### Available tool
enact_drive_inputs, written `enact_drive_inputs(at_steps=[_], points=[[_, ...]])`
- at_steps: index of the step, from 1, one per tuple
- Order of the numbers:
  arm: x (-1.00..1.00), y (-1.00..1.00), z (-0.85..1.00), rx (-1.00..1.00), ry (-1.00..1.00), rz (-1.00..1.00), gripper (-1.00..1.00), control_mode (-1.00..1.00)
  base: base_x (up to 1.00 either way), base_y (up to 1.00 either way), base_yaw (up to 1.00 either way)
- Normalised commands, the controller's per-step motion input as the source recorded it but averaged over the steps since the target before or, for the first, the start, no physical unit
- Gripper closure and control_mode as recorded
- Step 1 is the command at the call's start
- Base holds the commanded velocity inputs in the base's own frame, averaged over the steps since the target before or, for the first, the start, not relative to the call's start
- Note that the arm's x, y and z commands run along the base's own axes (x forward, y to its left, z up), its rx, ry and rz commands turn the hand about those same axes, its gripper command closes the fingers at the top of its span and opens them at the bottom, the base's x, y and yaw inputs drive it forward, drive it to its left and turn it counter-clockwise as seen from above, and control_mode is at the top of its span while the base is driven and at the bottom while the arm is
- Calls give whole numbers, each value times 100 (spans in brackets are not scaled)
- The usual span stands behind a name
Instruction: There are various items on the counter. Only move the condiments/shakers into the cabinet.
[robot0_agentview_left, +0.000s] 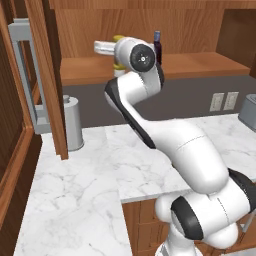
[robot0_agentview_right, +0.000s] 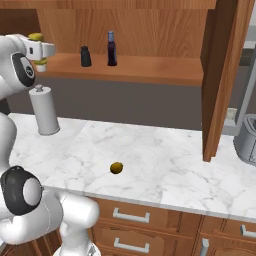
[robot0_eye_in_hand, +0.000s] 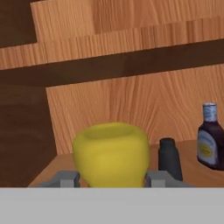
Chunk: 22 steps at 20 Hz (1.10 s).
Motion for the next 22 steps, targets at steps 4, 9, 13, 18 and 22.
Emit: enact_drive_inputs(at_steps=[4,9,13,18,22], points=[[42,0,-10,-10,0,0,100,-100,0,0,0],[33,0,-10,-8,0,-1,100,-100,0,0,0],[37,0,-3,0,0,-2,100,-100,0,0,0],[40,0,-10,0,0,-3,100,-100,0,0,0],[40,-1,-21,0,0,-4,100,-100,0,0,0]])
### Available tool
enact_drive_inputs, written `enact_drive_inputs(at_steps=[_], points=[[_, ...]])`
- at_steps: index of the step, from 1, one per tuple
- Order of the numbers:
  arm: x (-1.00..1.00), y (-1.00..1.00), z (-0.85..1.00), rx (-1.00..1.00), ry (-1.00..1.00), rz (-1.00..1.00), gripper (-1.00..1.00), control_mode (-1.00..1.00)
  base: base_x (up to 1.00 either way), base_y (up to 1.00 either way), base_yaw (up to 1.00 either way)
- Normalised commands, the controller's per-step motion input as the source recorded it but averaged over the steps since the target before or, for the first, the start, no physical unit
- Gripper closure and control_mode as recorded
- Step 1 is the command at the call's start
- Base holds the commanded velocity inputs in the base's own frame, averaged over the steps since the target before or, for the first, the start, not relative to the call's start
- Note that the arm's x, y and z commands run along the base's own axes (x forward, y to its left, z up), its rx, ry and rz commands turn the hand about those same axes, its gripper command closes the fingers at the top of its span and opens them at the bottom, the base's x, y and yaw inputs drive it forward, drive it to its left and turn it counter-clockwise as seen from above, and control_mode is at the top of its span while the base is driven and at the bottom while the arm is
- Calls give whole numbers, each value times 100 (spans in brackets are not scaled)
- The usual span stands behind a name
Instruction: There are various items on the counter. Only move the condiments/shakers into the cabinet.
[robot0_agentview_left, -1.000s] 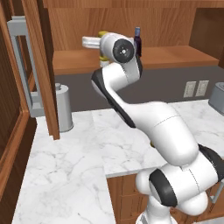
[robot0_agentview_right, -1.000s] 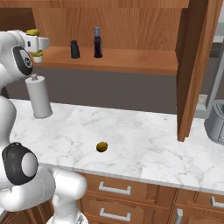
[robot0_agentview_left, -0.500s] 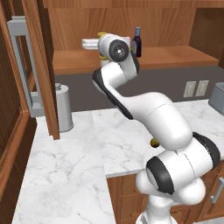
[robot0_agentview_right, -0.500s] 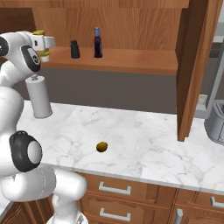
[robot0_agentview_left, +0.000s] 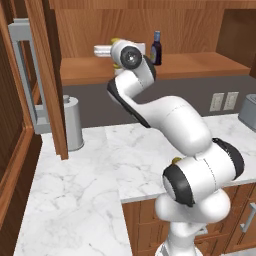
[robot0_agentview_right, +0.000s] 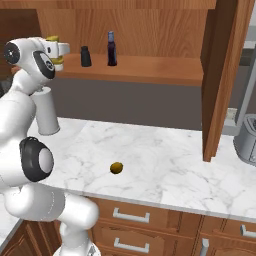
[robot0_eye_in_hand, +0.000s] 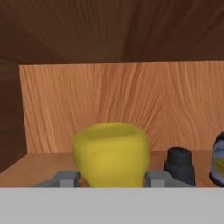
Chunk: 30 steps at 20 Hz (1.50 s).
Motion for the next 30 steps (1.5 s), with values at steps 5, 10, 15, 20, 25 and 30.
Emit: enact_drive_inputs(at_steps=[5,10,15,20,25,30], points=[[43,-1,-23,0,0,-5,100,-100,0,0,0],[39,0,-3,2,0,-8,100,-100,0,0,0],[45,0,-7,0,1,-8,100,-100,0,0,0],[28,0,-26,0,1,-7,-100,-100,0,0,0],[0,0,-9,0,0,-1,-100,-100,0,0,0],[-6,0,0,0,0,0,-100,-100,0,0,0]])
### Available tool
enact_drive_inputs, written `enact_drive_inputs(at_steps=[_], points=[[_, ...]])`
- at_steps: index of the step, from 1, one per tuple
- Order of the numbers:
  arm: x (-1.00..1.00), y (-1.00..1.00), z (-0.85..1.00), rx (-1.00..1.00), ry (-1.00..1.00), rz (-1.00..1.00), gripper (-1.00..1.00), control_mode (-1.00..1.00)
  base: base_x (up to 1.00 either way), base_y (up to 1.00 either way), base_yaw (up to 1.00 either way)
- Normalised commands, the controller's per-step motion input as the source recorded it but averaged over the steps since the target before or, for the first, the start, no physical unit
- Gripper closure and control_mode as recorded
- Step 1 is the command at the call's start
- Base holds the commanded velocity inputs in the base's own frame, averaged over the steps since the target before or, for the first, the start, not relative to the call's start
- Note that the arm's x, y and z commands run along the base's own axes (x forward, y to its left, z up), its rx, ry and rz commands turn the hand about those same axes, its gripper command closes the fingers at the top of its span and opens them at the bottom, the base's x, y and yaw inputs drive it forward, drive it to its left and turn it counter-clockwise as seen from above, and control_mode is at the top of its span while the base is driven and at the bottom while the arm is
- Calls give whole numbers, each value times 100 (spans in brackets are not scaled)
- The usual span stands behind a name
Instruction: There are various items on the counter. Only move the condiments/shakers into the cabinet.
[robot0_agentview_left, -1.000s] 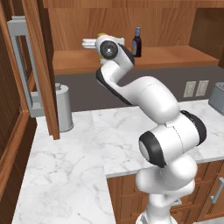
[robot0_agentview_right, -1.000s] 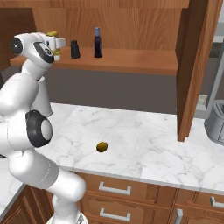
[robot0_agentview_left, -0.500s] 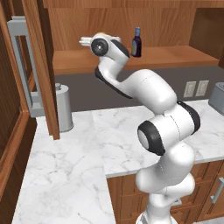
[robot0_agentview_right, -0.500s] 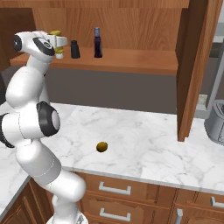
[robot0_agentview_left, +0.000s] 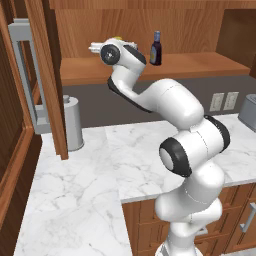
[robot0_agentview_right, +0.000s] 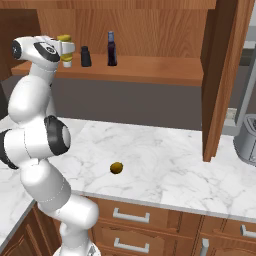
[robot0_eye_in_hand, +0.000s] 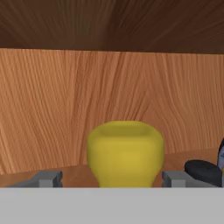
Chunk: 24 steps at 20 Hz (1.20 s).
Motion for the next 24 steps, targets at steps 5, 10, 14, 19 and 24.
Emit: enact_drive_inputs(at_steps=[5,10,14,19,24], points=[[-69,0,-2,0,-5,-3,-100,-100,0,0,0],[-100,-1,-19,0,-3,-10,-100,-100,0,0,0],[-100,-31,-44,0,-5,-15,-100,-100,0,0,0],[-100,-69,-59,3,-11,-15,-100,-100,0,0,0],[-100,-64,-31,12,-20,-16,-100,-100,0,0,0]])
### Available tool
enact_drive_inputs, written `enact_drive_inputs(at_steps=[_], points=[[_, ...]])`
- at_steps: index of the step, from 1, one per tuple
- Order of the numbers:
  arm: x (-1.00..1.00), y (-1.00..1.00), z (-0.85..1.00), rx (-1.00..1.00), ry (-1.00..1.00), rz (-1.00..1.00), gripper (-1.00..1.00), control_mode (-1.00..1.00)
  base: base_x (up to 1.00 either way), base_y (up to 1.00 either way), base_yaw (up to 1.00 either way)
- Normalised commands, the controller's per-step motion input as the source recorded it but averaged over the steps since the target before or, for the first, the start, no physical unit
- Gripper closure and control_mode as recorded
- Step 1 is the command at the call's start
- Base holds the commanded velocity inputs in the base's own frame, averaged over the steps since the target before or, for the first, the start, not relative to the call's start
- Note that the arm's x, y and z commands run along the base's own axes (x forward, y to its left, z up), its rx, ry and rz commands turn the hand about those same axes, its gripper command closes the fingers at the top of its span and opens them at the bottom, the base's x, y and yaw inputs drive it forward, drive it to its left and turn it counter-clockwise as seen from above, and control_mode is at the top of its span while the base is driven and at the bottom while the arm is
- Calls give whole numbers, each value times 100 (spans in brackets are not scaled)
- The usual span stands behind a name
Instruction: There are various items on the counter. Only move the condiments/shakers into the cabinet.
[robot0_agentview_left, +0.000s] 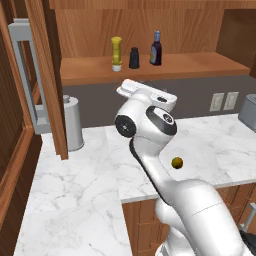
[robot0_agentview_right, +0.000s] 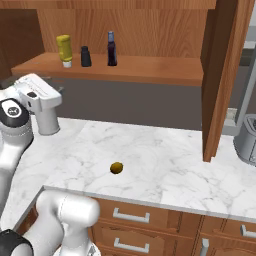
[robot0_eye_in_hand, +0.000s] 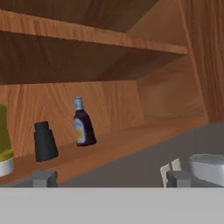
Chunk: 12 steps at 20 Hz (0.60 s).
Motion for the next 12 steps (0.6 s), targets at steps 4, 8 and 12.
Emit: enact_drive_inputs(at_steps=[4,8,12], points=[[-100,-25,-5,7,-25,-14,-100,-100,0,0,0],[-34,1,1,0,-10,0,-100,-100,0,0,0],[-25,-4,0,0,-3,0,-100,-100,0,0,0]])
